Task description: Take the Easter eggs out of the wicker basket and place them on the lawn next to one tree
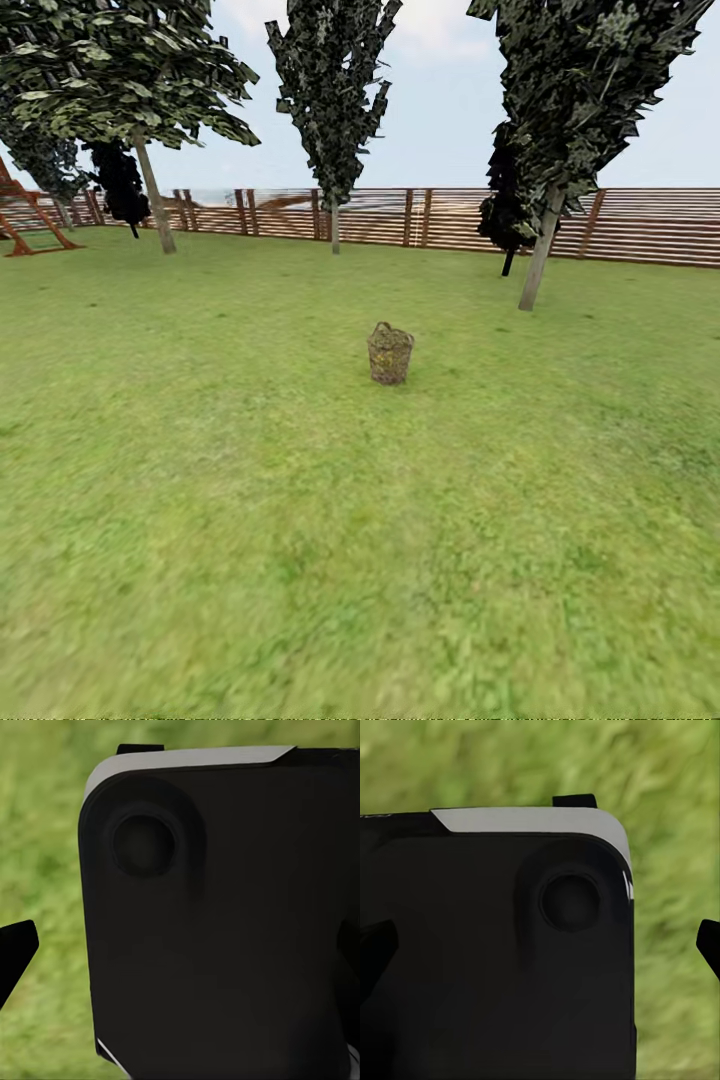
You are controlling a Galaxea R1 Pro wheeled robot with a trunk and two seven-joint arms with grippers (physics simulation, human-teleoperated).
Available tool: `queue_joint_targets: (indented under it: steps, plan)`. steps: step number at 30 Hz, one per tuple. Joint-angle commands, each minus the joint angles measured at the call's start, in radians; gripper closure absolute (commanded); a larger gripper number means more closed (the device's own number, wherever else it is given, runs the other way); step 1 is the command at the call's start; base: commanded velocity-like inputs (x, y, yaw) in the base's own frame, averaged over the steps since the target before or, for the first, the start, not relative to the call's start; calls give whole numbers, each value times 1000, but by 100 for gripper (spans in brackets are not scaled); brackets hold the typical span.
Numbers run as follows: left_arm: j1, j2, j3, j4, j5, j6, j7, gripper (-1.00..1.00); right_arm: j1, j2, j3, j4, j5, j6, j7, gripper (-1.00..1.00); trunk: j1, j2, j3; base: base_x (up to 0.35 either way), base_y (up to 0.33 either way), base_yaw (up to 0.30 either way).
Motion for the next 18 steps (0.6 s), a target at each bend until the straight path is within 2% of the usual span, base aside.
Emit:
queue_joint_targets:
  steps: [1,18]
  plan:
    - [0,0,1,-1,1,0,-1,-100,-1,0,-9,1,1,-4,6,-100,0,0,-3,0,0,0]
    - [0,-1,1,-1,2,0,-1,-100,-1,0,-10,-4,0,-4,5,-100,0,0,-31,0,0,0]
